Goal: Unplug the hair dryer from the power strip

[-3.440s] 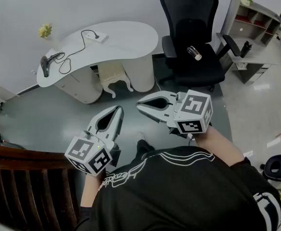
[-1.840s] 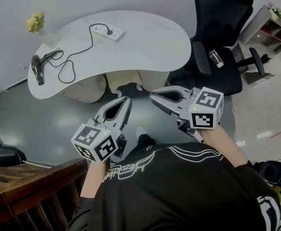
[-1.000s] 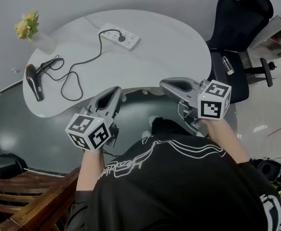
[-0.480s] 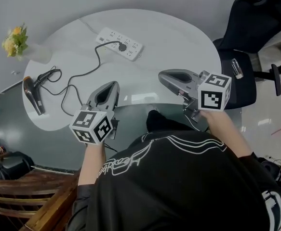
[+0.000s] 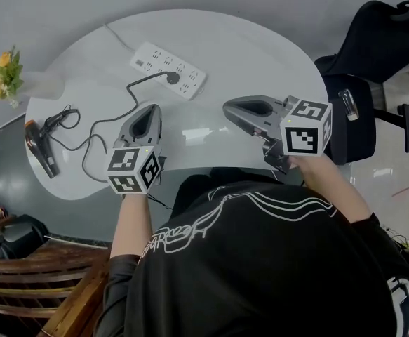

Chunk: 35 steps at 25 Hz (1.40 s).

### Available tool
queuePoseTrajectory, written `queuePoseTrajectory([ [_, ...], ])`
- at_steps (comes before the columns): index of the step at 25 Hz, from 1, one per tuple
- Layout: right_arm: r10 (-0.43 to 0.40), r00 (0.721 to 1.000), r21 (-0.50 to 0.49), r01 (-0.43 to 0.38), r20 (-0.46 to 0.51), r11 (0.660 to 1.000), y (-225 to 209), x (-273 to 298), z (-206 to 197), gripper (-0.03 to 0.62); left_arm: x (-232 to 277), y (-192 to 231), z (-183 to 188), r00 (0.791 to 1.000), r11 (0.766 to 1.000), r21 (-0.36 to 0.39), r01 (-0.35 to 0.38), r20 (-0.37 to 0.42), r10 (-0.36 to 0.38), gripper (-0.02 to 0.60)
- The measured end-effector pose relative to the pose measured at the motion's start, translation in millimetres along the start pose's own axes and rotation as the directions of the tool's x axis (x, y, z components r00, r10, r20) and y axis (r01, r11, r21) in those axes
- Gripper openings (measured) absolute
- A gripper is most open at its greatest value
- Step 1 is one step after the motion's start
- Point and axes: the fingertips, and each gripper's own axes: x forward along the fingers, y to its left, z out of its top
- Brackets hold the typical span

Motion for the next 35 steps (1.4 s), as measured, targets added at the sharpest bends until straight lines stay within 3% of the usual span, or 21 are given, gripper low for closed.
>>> queuePoseTrajectory([
  [12,0.013,0.999,0.026,-0.011,-0.049,1.000,-19.1,29.4,-2.2,-0.003,52.5,43.4,-0.7,0.999,0.998,-0.042,-0.044,0.014,0.044,0.005],
  [22,-0.012,0.999,0.033,0.013,-0.040,0.999,-33.9,42.4,5.0,-0.003,87.6,48.3,4.4,0.999,0.999,0.038,-0.004,0.035,0.003,0.005],
  [35,-0.077,0.994,-0.113,0.068,-0.073,0.991,-63.3,79.3,16.9,-0.002,105.4,55.4,-9.9,1.000,0.991,0.136,0.013,-0.018,-0.010,0.005],
])
